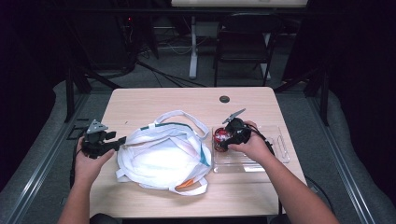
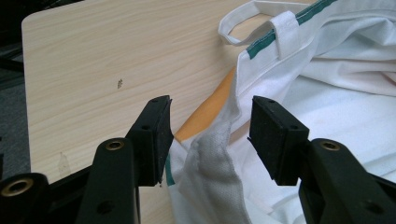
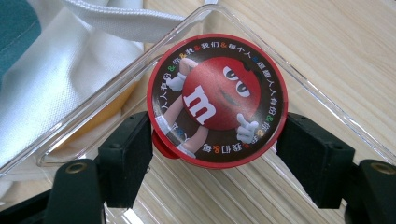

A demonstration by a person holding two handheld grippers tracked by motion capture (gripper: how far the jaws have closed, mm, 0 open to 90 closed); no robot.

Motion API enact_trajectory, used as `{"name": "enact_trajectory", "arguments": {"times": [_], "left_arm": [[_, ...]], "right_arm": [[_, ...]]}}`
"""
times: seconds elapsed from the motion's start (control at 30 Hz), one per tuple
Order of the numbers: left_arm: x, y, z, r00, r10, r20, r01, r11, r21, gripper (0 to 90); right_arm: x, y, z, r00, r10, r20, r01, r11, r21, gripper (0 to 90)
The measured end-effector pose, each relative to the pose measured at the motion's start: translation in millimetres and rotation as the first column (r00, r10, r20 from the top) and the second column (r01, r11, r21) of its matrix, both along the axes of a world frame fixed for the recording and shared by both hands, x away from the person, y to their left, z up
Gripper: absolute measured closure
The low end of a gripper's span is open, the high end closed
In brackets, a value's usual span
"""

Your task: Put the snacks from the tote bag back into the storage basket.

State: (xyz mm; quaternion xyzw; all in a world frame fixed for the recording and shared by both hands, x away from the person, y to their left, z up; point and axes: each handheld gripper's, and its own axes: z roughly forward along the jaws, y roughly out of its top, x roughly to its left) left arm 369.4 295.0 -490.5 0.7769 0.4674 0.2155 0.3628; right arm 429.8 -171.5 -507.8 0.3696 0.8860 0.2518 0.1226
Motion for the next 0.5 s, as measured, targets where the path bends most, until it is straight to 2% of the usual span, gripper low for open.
{"name": "enact_trajectory", "arguments": {"times": [0.5], "left_arm": [[-0.5, 0.8, 0.4, 1.0000, 0.001, 0.003, -0.001, 1.0000, -0.003, 48.8]], "right_arm": [[-1.3, -2.1, 1.7, 1.0000, 0.001, -0.005, -0.001, 1.000, 0.002, 27.9]]}}
